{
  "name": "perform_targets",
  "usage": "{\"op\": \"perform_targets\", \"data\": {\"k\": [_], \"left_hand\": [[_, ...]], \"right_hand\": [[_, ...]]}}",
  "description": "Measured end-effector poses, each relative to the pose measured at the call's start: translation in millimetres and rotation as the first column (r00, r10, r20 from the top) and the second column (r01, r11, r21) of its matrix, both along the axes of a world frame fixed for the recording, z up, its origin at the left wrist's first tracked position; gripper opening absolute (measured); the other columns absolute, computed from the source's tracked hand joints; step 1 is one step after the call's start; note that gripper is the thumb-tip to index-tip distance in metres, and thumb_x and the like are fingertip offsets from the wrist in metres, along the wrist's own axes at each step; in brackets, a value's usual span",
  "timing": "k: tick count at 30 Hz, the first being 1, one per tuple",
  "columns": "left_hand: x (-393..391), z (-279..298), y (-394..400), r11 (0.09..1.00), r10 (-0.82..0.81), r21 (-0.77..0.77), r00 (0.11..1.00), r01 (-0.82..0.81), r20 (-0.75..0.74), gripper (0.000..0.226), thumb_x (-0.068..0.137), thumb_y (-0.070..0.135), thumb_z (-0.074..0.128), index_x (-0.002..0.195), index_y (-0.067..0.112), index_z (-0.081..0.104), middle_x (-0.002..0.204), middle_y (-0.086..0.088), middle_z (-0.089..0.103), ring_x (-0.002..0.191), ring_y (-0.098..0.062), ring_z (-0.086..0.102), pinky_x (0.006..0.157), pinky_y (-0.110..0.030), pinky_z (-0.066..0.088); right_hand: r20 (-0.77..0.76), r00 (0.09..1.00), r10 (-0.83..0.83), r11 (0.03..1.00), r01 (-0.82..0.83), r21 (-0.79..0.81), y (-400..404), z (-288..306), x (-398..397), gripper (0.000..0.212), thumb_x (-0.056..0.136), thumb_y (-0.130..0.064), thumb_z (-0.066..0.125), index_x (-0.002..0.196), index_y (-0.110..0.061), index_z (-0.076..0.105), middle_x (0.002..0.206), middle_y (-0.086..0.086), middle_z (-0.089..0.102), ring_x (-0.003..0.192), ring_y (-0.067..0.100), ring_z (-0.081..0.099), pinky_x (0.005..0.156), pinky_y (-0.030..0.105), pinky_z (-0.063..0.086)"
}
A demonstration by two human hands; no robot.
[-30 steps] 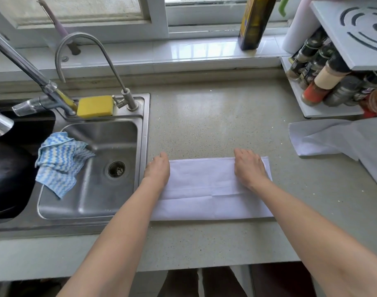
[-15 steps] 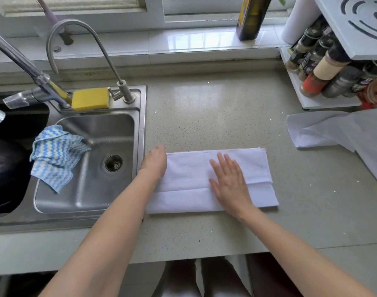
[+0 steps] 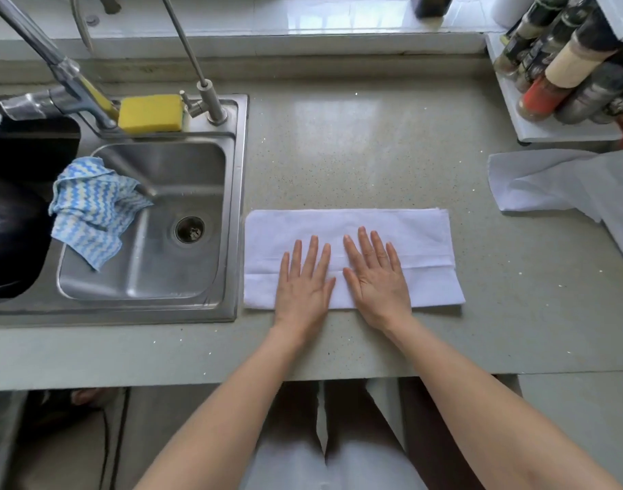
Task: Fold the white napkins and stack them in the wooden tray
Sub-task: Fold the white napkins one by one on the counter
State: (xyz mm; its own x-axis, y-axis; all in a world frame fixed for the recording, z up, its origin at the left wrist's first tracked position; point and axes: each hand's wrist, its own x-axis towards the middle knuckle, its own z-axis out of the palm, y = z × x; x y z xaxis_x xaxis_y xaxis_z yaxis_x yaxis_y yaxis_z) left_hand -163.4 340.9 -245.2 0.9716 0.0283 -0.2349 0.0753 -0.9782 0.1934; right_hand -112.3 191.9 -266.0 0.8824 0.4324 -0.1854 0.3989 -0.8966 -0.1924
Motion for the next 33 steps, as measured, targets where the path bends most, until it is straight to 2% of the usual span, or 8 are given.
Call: {"op": "perform_targets", "data": {"k": [6, 13, 16, 20, 22, 26, 30, 33], "left_hand": [[-15.6, -5.1, 44.3, 0.998, 0.061, 0.033, 0.997, -0.06, -0.049, 0.065, 0.1, 0.051, 0.013, 0.148, 0.024, -0.021, 0.157, 0.0, -0.027, 0.143, -0.022, -0.026, 0.118, -0.038, -0.014], [0.5, 20.9, 44.7, 0.999, 0.009, -0.036, 0.94, -0.022, -0.34, 0.116, 0.074, 0.082, 0.043, 0.146, 0.026, -0.028, 0.148, -0.015, -0.041, 0.135, -0.038, -0.037, 0.113, -0.051, -0.017], [12.0, 33.3, 29.1, 0.999, 0.05, 0.007, 0.913, -0.051, -0.405, 0.122, 0.067, 0.082, 0.055, 0.147, 0.034, -0.024, 0.147, -0.024, -0.037, 0.136, -0.048, -0.03, 0.113, -0.058, -0.01], [25.4, 47.5, 18.1, 0.996, 0.092, 0.049, 0.883, -0.078, -0.459, 0.126, 0.064, 0.076, 0.066, 0.149, 0.036, -0.017, 0.15, -0.029, -0.029, 0.139, -0.051, -0.021, 0.113, -0.064, -0.001], [35.3, 52.4, 13.2, 0.996, 0.068, 0.085, 0.904, -0.035, -0.422, 0.123, 0.065, 0.071, 0.069, 0.152, 0.029, -0.007, 0.151, -0.029, -0.026, 0.139, -0.048, -0.023, 0.113, -0.063, -0.001], [58.2, 52.3, 4.6, 0.952, -0.219, 0.152, 0.938, 0.266, -0.27, 0.128, 0.065, 0.065, 0.073, 0.153, 0.017, -0.007, 0.154, -0.015, -0.029, 0.142, -0.035, -0.026, 0.119, -0.05, -0.003], [70.3, 44.0, 2.1, 0.948, -0.249, 0.102, 0.904, 0.3, -0.348, 0.139, 0.06, 0.067, 0.075, 0.151, 0.014, -0.016, 0.157, -0.006, -0.025, 0.144, -0.031, -0.022, 0.119, -0.05, -0.002], [71.1, 38.5, 3.5, 0.965, -0.229, 0.025, 0.889, 0.259, -0.397, 0.144, 0.057, 0.067, 0.077, 0.149, 0.018, -0.022, 0.155, 0.0, -0.03, 0.144, -0.029, -0.022, 0.119, -0.051, -0.002]], "right_hand": [[0.02, 1.0, -0.002, 0.999, 0.002, 0.04, -1.1, -0.9, -1.2, 0.057, 0.095, -0.049, 0.003, 0.149, -0.033, -0.006, 0.156, -0.008, -0.015, 0.143, 0.009, -0.019, 0.118, 0.033, -0.013], [0.015, 0.999, 0.037, 0.998, -0.037, 0.047, -18.7, 0.8, -4.5, 0.057, 0.101, -0.047, 0.02, 0.152, -0.029, 0.0, 0.157, -0.006, -0.013, 0.144, 0.009, -0.017, 0.117, 0.03, -0.016], [0.0, 0.996, -0.084, 0.996, 0.084, 0.008, -52.4, 6.6, -6.1, 0.057, 0.101, -0.046, 0.018, 0.152, -0.029, -0.002, 0.159, -0.005, -0.012, 0.145, 0.011, -0.017, 0.117, 0.031, -0.015], [-0.088, 0.944, -0.318, 0.948, 0.317, -0.034, -94.7, 18.8, -3.8, 0.06, 0.102, -0.043, 0.022, 0.152, -0.028, -0.006, 0.16, -0.001, -0.016, 0.146, 0.016, -0.016, 0.118, 0.035, -0.011], [-0.143, 0.89, -0.433, 0.894, 0.444, 0.057, -99.9, 29.1, -0.2, 0.065, 0.1, -0.04, 0.036, 0.154, -0.021, 0.004, 0.161, 0.007, -0.008, 0.148, 0.021, -0.008, 0.12, 0.036, -0.002], [-0.135, 0.758, -0.638, 0.721, 0.65, 0.238, -91.7, 49.7, 16.9, 0.065, 0.09, -0.031, 0.06, 0.142, -0.004, 0.032, 0.145, 0.018, 0.032, 0.133, 0.032, 0.031, 0.107, 0.04, 0.027], [-0.16, 0.704, -0.692, 0.694, 0.71, 0.119, -83.3, 55.8, 37.1, 0.054, 0.085, -0.033, 0.066, 0.122, -0.001, 0.044, 0.129, 0.018, 0.048, 0.121, 0.033, 0.045, 0.094, 0.039, 0.037], [-0.277, 0.638, -0.718, 0.629, 0.766, 0.134, -82.8, 55.1, 45.6, 0.037, 0.084, -0.025, 0.065, 0.11, -0.004, 0.049, 0.111, 0.017, 0.059, 0.104, 0.035, 0.057, 0.076, 0.034, 0.041]]}}
